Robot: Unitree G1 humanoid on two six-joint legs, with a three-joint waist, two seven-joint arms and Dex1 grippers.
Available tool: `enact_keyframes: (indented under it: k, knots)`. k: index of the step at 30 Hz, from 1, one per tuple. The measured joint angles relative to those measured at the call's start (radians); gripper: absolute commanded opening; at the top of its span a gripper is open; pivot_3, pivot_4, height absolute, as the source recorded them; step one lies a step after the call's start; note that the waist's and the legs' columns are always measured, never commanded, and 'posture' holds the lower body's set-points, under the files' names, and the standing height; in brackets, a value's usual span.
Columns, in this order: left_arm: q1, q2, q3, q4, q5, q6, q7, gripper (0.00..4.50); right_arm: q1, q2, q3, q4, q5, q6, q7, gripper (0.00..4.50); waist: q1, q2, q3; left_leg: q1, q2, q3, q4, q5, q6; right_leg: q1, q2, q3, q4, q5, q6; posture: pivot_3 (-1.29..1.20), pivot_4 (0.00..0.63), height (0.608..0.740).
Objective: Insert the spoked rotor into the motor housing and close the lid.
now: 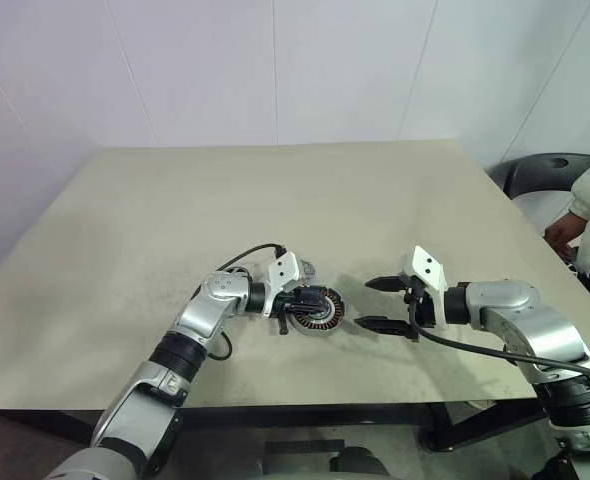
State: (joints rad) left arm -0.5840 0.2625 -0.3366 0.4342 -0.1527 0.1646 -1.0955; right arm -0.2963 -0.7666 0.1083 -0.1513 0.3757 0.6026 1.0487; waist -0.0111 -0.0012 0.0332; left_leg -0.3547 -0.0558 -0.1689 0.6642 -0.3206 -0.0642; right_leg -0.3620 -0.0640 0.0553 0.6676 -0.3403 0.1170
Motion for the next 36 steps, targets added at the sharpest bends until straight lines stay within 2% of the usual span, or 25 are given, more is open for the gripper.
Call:
enact_keyframes:
  k: [10, 12, 22, 26, 30, 33, 36]
  knots:
    - [-0.008, 0.015, 0.004, 0.003, 0.014, 0.004, -0.012, 0.68, -0.001, 0.003, 0.000, 0.000, 0.000, 0.000, -0.001, 4.50, 0.000, 0.000, 0.000, 0.000, 0.000, 0.000, 0.000, 0.000, 0.000, 0.000, 0.000, 0.000, 0.000, 0.000, 0.000, 0.00, 0.000, 0.740]
    - [-0.008, 0.016, 0.005, 0.002, 0.011, 0.012, -0.019, 1.41, -0.001, 0.003, 0.000, 0.000, 0.000, 0.000, -0.002, 4.50, 0.000, 0.000, 0.000, 0.000, 0.000, 0.000, 0.000, 0.000, 0.000, 0.000, 0.000, 0.000, 0.000, 0.000, 0.000, 0.00, 0.000, 0.740]
    - [-0.009, 0.009, 0.009, -0.003, 0.010, 0.023, -0.019, 4.47, -0.002, 0.004, 0.000, 0.000, 0.000, 0.000, -0.002, 4.50, -0.001, 0.000, 0.000, 0.000, 0.000, 0.000, 0.001, 0.000, 0.000, 0.000, 0.000, 0.000, 0.001, 0.000, 0.000, 0.00, 0.000, 0.740]
    - [-0.008, 0.013, 0.042, -0.052, -0.020, 0.070, -0.011, 4.47, -0.003, 0.004, 0.000, -0.001, 0.000, 0.001, -0.002, 4.50, -0.001, 0.000, 0.000, 0.000, 0.000, 0.000, 0.001, 0.000, 0.000, 0.000, 0.000, 0.000, 0.001, 0.000, 0.000, 0.00, 0.000, 0.740]
    - [-0.009, 0.034, 0.131, -0.230, -0.113, 0.209, 0.029, 4.47, -0.009, 0.009, 0.000, -0.012, 0.001, 0.004, -0.005, 4.50, -0.004, 0.000, 0.000, 0.000, 0.001, 0.000, 0.001, 0.001, -0.001, -0.001, 0.000, 0.000, 0.001, 0.000, 0.000, 0.00, 0.000, 0.740]
    - [0.001, 0.089, 0.206, -0.341, -0.162, 0.293, 0.073, 4.47, -0.039, 0.041, 0.004, -0.023, 0.001, 0.013, -0.021, 4.50, -0.009, 0.000, 0.000, 0.001, 0.001, 0.000, 0.001, 0.002, -0.003, -0.001, 0.000, 0.001, 0.003, 0.000, 0.000, 0.00, 0.000, 0.740]
    - [0.079, 0.173, 0.278, -0.409, -0.191, 0.346, 0.104, 4.50, -0.086, 0.087, 0.028, -0.031, 0.003, 0.050, -0.037, 3.87, -0.013, 0.001, -0.001, 0.002, 0.001, -0.001, 0.000, 0.002, -0.003, -0.001, 0.001, 0.002, 0.004, 0.000, 0.000, 0.00, 0.000, 0.740]
